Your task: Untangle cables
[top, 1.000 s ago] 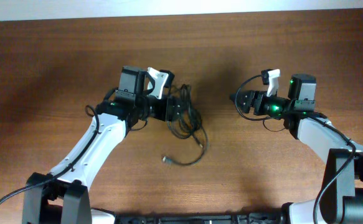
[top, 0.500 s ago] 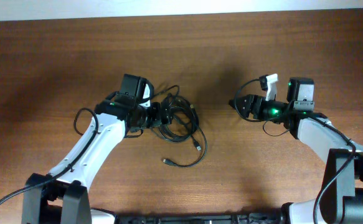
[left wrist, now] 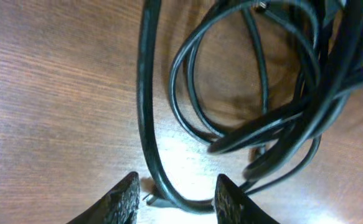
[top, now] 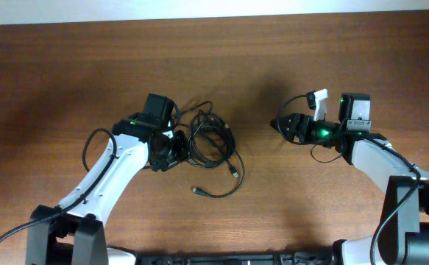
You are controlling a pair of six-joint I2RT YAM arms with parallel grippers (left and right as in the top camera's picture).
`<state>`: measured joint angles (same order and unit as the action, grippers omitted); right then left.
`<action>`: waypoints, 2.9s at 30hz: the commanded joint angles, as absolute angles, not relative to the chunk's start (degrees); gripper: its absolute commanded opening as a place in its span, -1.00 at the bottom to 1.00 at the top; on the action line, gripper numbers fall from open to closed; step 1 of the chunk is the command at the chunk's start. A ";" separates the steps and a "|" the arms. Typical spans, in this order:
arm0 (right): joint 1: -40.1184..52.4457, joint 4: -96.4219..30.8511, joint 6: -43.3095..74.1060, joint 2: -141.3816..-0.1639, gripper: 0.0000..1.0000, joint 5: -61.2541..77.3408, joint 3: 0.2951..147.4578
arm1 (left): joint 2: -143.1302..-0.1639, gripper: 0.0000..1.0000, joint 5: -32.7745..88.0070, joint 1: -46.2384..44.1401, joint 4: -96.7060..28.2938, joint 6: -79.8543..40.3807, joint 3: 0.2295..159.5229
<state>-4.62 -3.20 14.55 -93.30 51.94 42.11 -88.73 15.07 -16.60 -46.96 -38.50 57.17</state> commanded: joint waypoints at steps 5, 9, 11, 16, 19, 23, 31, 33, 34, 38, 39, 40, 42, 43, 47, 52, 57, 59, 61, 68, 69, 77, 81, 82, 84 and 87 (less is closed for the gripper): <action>-4.47 -4.97 13.76 -93.60 0.64 51.86 42.28 | -88.23 -0.55 14.06 -16.88 -38.81 -44.36 49.71; -4.47 -5.82 13.80 -93.60 0.83 51.88 42.28 | -87.88 -1.00 18.57 -16.71 -36.71 -43.94 46.59; -4.45 -7.03 14.02 -93.60 0.97 52.27 42.28 | -86.11 -1.00 19.79 -16.25 -36.71 -40.29 48.38; -3.92 -13.10 12.25 -92.90 0.97 56.77 42.30 | -76.99 -1.00 16.67 -15.99 -37.30 -33.54 59.66; -1.19 -13.67 12.53 -90.30 0.97 62.89 42.30 | -71.81 -1.00 10.37 -15.99 -36.47 -33.85 65.98; 5.82 -10.22 19.99 -88.60 0.97 62.85 42.33 | -70.26 -1.00 10.28 -15.99 -33.32 -38.06 66.94; 16.75 4.34 39.29 -88.60 0.97 50.87 42.33 | -69.89 -1.00 11.18 -16.88 -29.65 -39.46 67.48; 18.68 7.66 42.87 -88.60 0.97 45.30 42.33 | -69.06 -1.00 12.69 -16.88 -28.60 -39.44 68.12; 19.38 8.95 44.29 -88.60 0.97 43.09 42.33 | -68.73 -1.00 13.02 -16.88 -28.18 -39.44 68.40; 22.41 10.00 47.70 -88.60 0.97 33.87 42.33 | -66.52 -1.00 14.09 -16.88 -26.63 -39.44 70.83; 23.33 9.82 47.70 -88.62 0.97 31.38 42.33 | -66.08 -1.00 14.87 -16.88 -25.87 -39.46 71.31; 25.67 10.37 47.72 -88.66 0.97 26.79 42.33 | -65.21 -1.00 19.05 -16.91 -22.44 -39.46 71.75; 26.96 11.40 48.62 -88.66 0.97 23.73 42.35 | -64.99 -1.00 22.31 -16.88 -21.10 -40.18 71.75; 27.44 11.64 50.50 -88.66 0.97 21.06 42.35 | -65.01 -1.00 24.05 -16.91 -21.10 -41.23 71.75; 27.83 16.69 53.49 -89.25 0.97 19.31 42.35 | -65.25 -1.00 26.37 -17.12 -21.93 -41.36 71.72; 29.36 19.44 54.85 -91.42 0.97 18.65 42.35 | -65.28 -1.00 26.15 -20.08 -20.08 -42.92 71.72; 31.24 20.67 54.96 -95.92 0.42 18.79 42.37 | -65.28 -1.00 26.17 -20.47 -16.47 -44.40 71.72; 32.49 21.76 54.96 -97.78 0.36 18.76 42.37 | -65.28 -1.00 26.15 -20.47 -15.55 -46.37 71.75; 33.36 22.76 54.94 -100.05 -0.07 18.57 42.46 | -65.23 -1.00 26.17 -20.47 -14.06 -47.16 71.72; 26.44 13.58 49.43 -100.79 -0.92 19.79 42.46 | -64.03 -1.00 25.52 -15.00 -17.08 -41.98 71.72; 24.82 11.77 47.94 -100.31 -0.92 19.90 42.46 | -64.03 -1.00 25.50 -13.26 -18.63 -41.08 71.75; 1.15 -6.02 28.91 -95.48 -0.92 18.96 42.46 | -66.26 -1.00 22.63 7.05 -36.16 -34.26 71.72; -11.35 -11.44 24.53 -95.48 -0.92 20.34 42.46 | -68.42 -1.00 17.67 11.75 -37.80 -32.42 71.70; -13.93 -12.01 23.33 -95.48 -0.92 21.10 42.46 | -69.19 -1.00 16.53 12.93 -38.26 -32.40 71.70; -18.87 -12.71 21.32 -95.48 -0.92 22.41 42.46 | -70.87 -1.00 16.67 14.63 -38.48 -31.53 71.70; -24.64 -12.43 21.23 -95.48 -0.92 22.46 42.46 | -74.24 -1.00 14.83 15.64 -38.44 -30.06 71.70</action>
